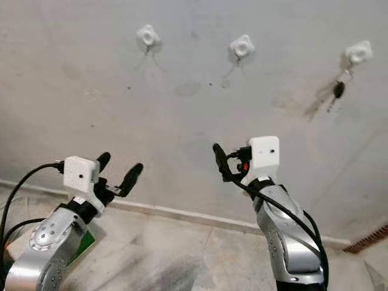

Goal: Hang keys on a hook

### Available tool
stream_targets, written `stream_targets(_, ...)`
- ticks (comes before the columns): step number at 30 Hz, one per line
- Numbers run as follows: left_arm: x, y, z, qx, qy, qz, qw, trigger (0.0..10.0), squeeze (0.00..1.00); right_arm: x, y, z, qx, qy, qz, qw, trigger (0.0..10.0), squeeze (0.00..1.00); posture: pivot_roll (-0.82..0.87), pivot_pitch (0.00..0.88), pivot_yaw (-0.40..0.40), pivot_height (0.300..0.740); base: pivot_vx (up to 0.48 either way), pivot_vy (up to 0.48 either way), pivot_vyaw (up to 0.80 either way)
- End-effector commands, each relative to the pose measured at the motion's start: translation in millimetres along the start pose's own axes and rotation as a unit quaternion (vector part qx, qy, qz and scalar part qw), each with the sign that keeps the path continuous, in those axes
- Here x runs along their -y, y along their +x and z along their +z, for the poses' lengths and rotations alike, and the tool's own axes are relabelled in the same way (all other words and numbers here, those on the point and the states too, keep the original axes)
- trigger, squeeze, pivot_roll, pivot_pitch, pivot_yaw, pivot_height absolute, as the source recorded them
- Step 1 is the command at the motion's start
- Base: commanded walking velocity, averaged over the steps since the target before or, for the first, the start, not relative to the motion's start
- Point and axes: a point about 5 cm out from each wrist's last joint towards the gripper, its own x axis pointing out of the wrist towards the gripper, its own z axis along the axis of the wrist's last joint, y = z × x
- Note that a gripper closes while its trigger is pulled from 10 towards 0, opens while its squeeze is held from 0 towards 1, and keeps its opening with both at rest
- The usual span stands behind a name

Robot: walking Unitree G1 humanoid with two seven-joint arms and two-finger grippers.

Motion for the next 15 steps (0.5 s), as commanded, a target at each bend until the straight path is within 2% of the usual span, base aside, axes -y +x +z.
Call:
stream_targets(1,4.4,1.8,-2.0,-0.008,-0.011,-0.011,1.000,10.0,0.00,3.3,-0.4,1.2,0.003,-0.008,-0.011,1.000,10.0,0.00,-0.02,0.055,0.029,0.740,0.000,0.000,-0.79)
stream_targets(10,2.2,5.6,-2.2,-0.018,-0.042,0.002,0.999,10.0,0.00,1.8,3.0,4.0,0.022,-0.006,-0.025,0.999,10.0,0.00,-0.01,0.058,0.028,0.740,0.000,0.000,-0.78)
stream_targets(13,0.0,6.2,-2.3,-0.021,-0.036,0.010,0.999,10.0,0.00,4.3,3.6,4.0,0.023,-0.002,-0.041,0.999,10.0,0.00,-0.01,0.064,0.031,0.740,0.000,0.000,-0.79)
stream_targets(15,-1.0,6.3,-2.7,-0.023,-0.024,0.014,0.999,10.0,0.00,2.1,4.0,2.8,0.011,0.012,-0.027,0.999,10.0,0.00,-0.01,0.064,0.031,0.740,0.000,0.000,-0.77)
